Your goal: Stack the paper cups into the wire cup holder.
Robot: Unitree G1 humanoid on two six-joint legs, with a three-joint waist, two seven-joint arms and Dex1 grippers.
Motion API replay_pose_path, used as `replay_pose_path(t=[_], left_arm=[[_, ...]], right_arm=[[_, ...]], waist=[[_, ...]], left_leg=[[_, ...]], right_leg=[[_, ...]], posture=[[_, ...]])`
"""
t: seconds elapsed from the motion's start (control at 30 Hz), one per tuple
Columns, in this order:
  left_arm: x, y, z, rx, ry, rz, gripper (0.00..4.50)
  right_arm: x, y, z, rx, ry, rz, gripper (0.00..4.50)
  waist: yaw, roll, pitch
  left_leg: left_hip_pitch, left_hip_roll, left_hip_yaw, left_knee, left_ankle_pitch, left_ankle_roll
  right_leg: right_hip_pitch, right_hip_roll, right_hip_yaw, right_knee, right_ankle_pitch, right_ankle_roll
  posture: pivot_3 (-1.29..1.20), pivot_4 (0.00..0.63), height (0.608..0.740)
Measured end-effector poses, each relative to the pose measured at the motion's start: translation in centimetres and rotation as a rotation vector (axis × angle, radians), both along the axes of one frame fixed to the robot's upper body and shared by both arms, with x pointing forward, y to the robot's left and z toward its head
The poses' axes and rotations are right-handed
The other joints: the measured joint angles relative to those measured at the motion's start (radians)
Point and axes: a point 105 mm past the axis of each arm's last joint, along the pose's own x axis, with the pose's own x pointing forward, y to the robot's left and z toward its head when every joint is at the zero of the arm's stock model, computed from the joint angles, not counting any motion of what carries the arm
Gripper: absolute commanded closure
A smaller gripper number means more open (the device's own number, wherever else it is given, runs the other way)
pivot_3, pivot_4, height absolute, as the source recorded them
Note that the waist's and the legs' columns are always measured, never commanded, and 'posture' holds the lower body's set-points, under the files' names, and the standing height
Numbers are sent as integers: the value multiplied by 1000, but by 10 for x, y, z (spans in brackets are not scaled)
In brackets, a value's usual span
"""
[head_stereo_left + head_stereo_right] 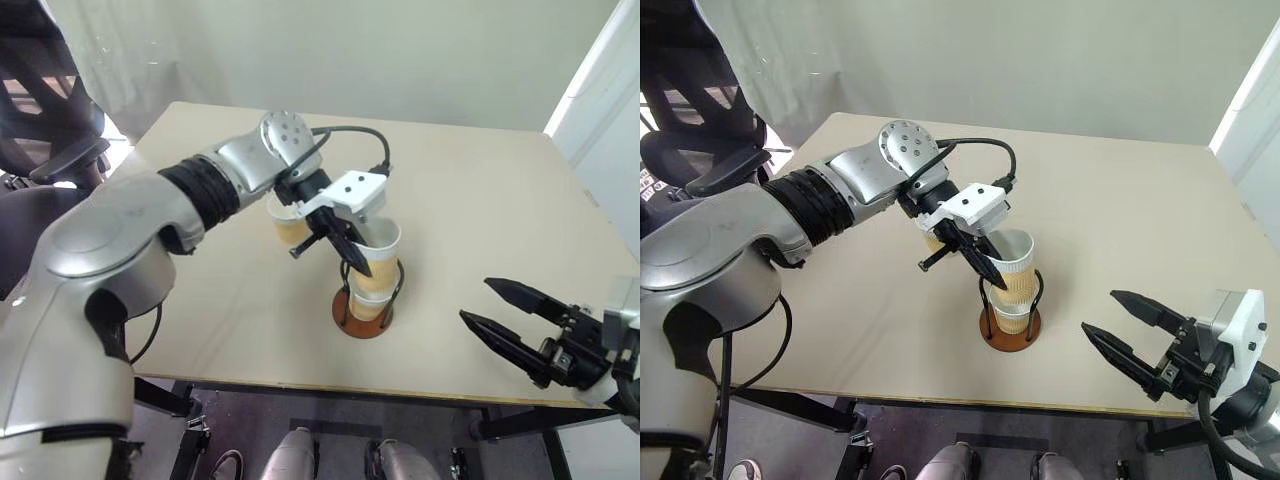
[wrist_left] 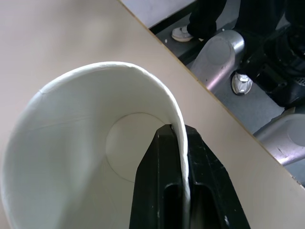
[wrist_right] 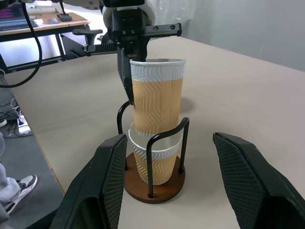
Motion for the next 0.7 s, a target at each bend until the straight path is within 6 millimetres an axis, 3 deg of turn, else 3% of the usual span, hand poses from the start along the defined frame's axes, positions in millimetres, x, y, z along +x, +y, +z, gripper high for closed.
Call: replay_pose_path(t=[0.07, 0.17, 0.47, 0.7], left_arm=[[0, 0, 0, 0, 0, 1, 4471], [1, 0, 0, 0, 2, 6, 3919], [1, -2, 1, -13, 6, 5, 901], [13, -17, 24, -176, -23, 49, 901]], right_arm=[[0, 0, 0, 0, 0, 0, 1569], [0, 0, 0, 0, -1, -1, 1569], [1, 0, 0, -2, -4, -6, 1569], [3, -1, 1, -6, -9, -8, 1569]], waist=[[0, 0, 0], [0, 0, 0], [0, 0, 0], [1, 0, 0]], left_leg=[[0, 0, 0, 0, 0, 0], [0, 0, 0, 0, 0, 0], [0, 0, 0, 0, 0, 0], [0, 0, 1, 1, 0, 0]], right_leg=[[0, 0, 0, 0, 0, 0], [0, 0, 0, 0, 0, 0], [0, 0, 0, 0, 0, 0], [0, 0, 0, 0, 0, 1]], posture=[[0, 150, 740], [0, 150, 740], [0, 150, 740], [0, 150, 740]])
